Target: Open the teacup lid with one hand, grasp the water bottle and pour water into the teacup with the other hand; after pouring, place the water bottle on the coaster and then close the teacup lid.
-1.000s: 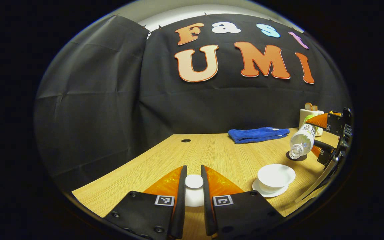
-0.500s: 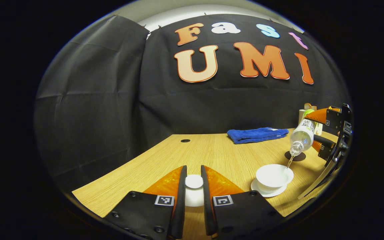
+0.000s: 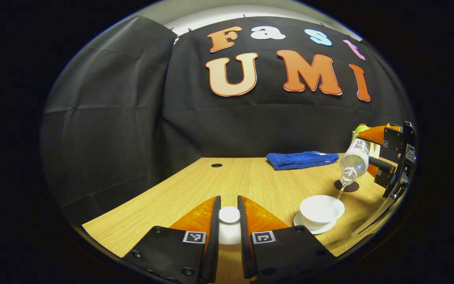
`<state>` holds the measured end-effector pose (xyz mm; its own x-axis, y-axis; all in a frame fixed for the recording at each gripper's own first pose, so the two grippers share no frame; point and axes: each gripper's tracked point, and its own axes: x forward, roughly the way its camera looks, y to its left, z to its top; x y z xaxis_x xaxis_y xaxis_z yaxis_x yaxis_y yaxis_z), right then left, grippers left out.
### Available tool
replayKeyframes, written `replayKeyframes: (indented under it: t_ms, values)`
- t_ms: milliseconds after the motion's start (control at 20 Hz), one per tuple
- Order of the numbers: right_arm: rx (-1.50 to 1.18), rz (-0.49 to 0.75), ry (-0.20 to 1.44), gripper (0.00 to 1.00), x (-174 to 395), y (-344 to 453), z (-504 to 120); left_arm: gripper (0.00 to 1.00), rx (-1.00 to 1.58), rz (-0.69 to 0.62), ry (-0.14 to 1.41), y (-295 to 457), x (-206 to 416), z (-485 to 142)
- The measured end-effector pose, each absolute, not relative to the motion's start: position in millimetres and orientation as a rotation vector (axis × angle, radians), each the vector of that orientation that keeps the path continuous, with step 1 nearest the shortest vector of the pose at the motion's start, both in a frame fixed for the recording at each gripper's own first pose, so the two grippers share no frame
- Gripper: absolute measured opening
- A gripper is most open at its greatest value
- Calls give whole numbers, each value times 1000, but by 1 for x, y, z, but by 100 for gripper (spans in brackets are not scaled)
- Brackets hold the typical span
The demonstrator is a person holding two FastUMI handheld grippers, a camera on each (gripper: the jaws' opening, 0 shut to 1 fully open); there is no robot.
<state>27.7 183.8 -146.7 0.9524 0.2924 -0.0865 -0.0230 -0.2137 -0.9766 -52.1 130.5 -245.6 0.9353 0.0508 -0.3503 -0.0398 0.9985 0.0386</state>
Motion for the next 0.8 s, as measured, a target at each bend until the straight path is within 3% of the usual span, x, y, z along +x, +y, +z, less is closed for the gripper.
replayKeyframes:
  t_ms: [300, 750, 800]
  values:
    - [-1785, 291, -226, 66, 32, 184, -141, 28, 39, 47, 357, 130, -50, -244]
    - [-1842, 285, -316, 63, 42, 190, -120, 25, 40, 39, 354, 127, -49, -240]
    - [-1857, 284, -330, 63, 45, 187, -116, 28, 36, 39, 354, 127, -49, -239]
